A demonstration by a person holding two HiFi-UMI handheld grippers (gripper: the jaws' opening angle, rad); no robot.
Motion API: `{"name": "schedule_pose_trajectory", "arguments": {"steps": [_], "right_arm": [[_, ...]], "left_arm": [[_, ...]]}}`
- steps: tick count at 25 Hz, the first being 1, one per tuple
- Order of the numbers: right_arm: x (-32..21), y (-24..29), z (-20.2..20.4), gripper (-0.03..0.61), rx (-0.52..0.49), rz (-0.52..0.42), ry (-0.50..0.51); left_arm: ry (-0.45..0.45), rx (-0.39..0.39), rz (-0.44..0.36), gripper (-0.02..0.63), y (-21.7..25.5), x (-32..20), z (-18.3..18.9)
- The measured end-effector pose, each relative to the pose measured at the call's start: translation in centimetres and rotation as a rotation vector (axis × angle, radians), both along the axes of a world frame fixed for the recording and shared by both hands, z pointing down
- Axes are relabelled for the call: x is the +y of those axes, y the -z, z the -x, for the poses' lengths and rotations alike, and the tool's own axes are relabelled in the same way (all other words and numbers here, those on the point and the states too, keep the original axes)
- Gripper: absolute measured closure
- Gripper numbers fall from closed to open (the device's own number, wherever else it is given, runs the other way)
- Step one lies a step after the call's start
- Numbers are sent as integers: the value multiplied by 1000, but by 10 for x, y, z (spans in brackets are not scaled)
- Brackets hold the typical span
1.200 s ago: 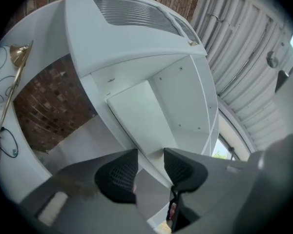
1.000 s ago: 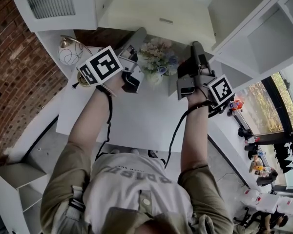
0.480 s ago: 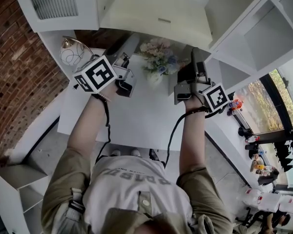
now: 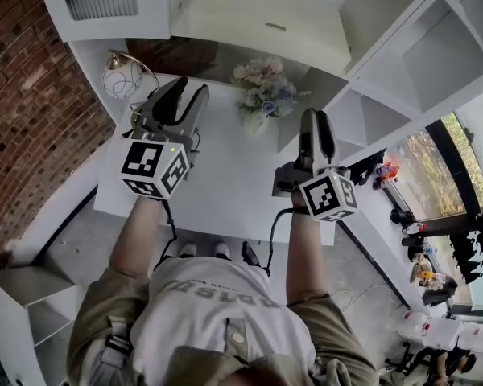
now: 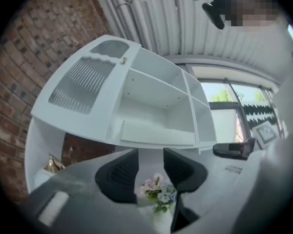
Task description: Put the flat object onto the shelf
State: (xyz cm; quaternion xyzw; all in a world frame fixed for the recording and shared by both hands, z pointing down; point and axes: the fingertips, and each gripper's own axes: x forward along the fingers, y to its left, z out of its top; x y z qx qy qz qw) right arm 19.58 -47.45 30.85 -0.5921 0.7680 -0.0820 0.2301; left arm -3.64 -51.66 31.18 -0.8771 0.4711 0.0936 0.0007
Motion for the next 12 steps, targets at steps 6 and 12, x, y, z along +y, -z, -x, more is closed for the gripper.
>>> {"name": "schedule_pose_trajectory", "arguments": {"steps": [6,12], "right_arm": [[31,-33,19,515,258,41,-100],[57,-59,37,563,421,60,-167]], "left_arm": [[98,-217,-59,511,-32,34,-1],[129,-309,-77,606,-58,59,-9]]}}
